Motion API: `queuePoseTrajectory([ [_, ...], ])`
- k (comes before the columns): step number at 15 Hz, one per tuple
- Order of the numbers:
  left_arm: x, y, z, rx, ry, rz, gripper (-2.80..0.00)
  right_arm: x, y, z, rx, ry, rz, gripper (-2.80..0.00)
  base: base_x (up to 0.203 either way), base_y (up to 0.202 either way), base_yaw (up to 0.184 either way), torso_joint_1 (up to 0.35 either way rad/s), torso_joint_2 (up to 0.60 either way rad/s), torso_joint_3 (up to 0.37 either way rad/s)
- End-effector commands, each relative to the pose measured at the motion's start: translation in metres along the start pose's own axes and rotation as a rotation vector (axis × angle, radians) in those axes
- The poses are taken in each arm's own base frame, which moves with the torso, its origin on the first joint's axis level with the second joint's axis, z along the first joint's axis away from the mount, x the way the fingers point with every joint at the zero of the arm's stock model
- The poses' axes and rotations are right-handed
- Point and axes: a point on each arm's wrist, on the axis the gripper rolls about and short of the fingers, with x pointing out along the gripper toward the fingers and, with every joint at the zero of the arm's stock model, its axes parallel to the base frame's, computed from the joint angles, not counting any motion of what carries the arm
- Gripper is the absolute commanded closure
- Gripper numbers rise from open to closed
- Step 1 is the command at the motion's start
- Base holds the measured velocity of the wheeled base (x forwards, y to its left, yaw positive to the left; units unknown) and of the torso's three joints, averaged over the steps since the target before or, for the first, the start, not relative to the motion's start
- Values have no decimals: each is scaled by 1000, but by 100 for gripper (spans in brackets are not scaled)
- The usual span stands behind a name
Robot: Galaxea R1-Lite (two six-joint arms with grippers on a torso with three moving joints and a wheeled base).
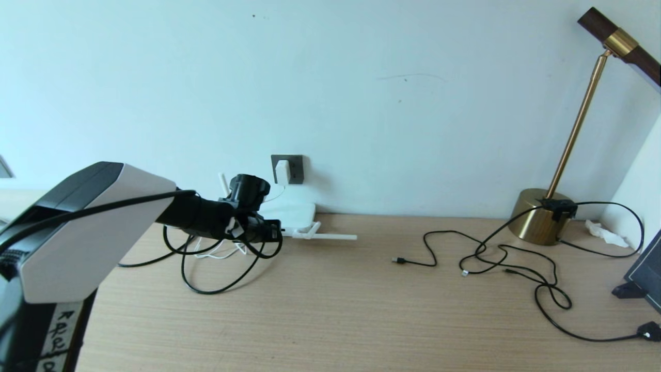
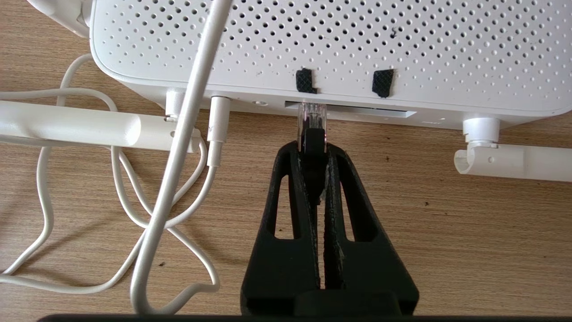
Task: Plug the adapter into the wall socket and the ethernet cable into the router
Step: Plug cable into router interface
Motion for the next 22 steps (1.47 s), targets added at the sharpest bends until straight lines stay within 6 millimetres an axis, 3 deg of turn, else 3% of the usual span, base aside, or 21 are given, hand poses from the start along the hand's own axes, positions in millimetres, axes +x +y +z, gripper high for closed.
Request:
queuePoseTrajectory([
  [1,1,2,0,-3,1,4,0,0,0,0,0,1,0,0,0,0,0,0,0,0],
  [22,5,1,5,-7,-17,3,0,0,0,0,0,3,1,0,0,0,0,0,0,0],
])
